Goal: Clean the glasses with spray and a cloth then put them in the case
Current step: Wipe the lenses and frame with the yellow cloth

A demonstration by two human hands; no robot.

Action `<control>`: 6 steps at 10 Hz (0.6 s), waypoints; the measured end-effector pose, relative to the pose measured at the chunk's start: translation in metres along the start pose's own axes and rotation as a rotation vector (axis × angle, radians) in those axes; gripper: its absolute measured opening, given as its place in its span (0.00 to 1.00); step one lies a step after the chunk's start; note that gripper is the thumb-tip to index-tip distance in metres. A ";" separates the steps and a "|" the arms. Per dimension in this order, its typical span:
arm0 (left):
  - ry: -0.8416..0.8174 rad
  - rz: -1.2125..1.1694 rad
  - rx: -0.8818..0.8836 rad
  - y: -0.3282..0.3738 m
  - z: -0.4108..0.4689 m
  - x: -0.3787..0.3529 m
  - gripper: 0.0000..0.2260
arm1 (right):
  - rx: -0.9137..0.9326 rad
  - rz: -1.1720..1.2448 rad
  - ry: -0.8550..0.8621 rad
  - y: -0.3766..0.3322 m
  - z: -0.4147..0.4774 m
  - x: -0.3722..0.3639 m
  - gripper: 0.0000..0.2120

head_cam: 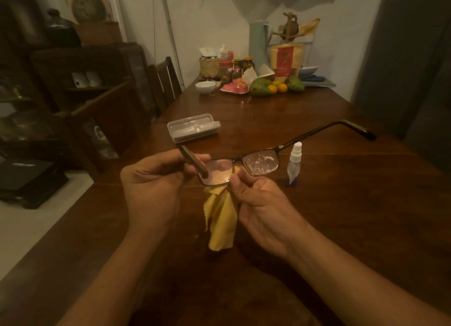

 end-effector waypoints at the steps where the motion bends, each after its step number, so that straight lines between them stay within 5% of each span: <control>1: -0.024 0.041 -0.004 -0.002 -0.001 -0.001 0.26 | -0.002 -0.021 -0.028 0.000 -0.002 -0.006 0.19; 3: 0.097 0.324 0.058 -0.016 -0.002 0.020 0.34 | -0.078 0.039 0.027 0.007 -0.002 0.000 0.29; 5: 0.217 0.226 0.121 -0.031 0.004 0.039 0.33 | -0.053 -0.027 0.123 0.000 0.000 0.010 0.19; 6: -0.021 0.046 -0.069 -0.009 0.003 0.009 0.21 | -0.070 -0.070 0.177 -0.001 0.000 0.016 0.17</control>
Point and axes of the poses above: each hand's wrist, its own z-axis towards the middle knuckle, its own x-axis out of the back of the hand, y = z × x, the point moved 8 cm from there along z, towards the middle knuckle, and after that the axes turned 11 degrees about x, right-handed, at the moved point
